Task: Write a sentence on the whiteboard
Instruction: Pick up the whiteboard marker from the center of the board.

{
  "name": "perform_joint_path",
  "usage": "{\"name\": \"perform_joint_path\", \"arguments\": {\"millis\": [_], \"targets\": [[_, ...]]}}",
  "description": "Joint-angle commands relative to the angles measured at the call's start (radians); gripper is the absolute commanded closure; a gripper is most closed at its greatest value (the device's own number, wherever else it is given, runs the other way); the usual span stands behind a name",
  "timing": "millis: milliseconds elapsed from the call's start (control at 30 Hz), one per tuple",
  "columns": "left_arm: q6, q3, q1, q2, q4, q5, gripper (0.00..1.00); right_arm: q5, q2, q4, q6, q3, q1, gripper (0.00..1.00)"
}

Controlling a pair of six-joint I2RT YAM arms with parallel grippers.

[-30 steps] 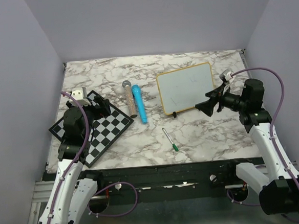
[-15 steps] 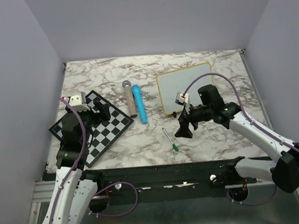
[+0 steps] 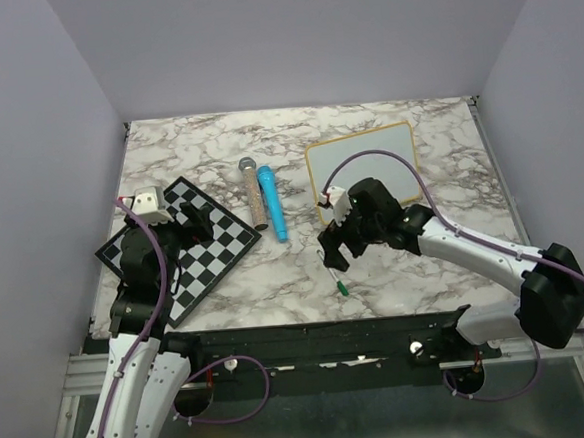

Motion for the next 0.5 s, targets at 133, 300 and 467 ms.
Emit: {"name": "perform_joint_path", "arguments": {"millis": [133, 300, 467], "targets": [[-0.002, -0.008, 0.024, -0.01, 0.002, -0.018, 0.01, 0.237, 0.029, 0.115, 0.176, -0.049, 0.118, 0.0], [-0.004, -0.01, 0.03, -0.012, 0.004, -0.009, 0.01, 0.268, 0.098, 0.13, 0.197, -0.041, 0.141, 0.09], [-0.005, -0.011, 0.031, -0.012, 0.005, -0.006, 0.01, 0.293, 0.18, 0.123, 0.207, -0.002, 0.153, 0.25]]}}
